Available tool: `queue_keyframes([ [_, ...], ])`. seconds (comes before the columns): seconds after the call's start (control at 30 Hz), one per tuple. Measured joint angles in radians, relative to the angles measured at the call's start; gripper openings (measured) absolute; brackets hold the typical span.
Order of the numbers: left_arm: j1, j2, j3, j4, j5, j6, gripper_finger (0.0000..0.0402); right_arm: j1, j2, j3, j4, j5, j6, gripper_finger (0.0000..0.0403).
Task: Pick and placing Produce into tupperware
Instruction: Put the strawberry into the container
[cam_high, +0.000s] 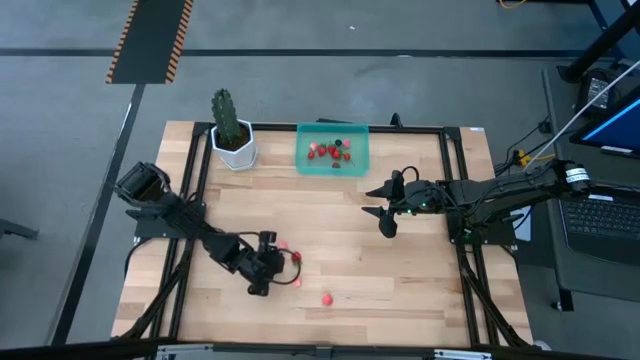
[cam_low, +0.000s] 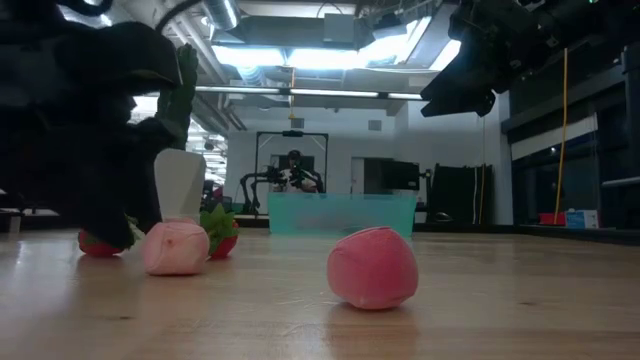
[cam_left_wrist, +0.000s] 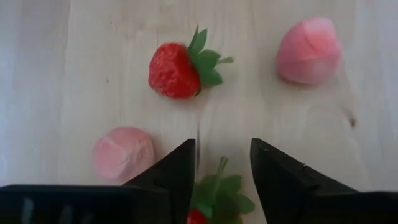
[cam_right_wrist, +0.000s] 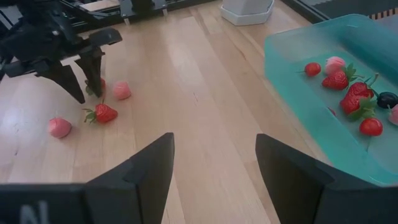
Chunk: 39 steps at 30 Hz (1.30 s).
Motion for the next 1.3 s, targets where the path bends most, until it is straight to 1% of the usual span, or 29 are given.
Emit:
queue_keyframes([
  [0.13, 0.021, 0.000, 0.000, -0.018, 0.017, -0.008, 0.0134, 0.000, 0.000, 0.000, 0.000, 0.000, 0.000, 0.0228],
  [0.4, 0.022, 0.000, 0.000, -0.015, 0.027, -0.008, 0.0100, 0.000, 0.000, 0.000, -0.016, 0.000, 0.000, 0.0228],
  [0.8, 0.022, -0.002, 0.000, -0.014, 0.037, -0.020, 0.0008, 0.000, 0.000, 0.000, -0.057, 0.000, 0.027, 0.0228],
  [0.97, 0.029, -0.002, 0.008, -0.018, 0.065, -0.054, 0.0003, 0.000, -0.001, 0.000, -0.058, 0.000, 0.027, 0.0228],
  [1.03, 0.034, -0.002, 0.029, -0.025, 0.062, -0.061, 0.0003, 0.000, -0.001, 0.000, -0.058, 0.000, 0.026, 0.0228],
  [1.1, 0.040, -0.002, 0.071, -0.075, 0.060, -0.062, 0.0002, 0.000, -0.001, 0.000, -0.058, 0.000, 0.026, 0.0228],
  [1.17, 0.050, -0.002, 0.130, -0.160, 0.055, -0.063, 0.0002, 0.000, -0.001, 0.000, -0.058, 0.000, 0.027, 0.0228],
  [1.3, 0.080, -0.002, 0.265, -0.334, 0.008, -0.063, 0.0002, 0.000, -0.001, 0.000, -0.058, 0.000, 0.027, 0.0228],
])
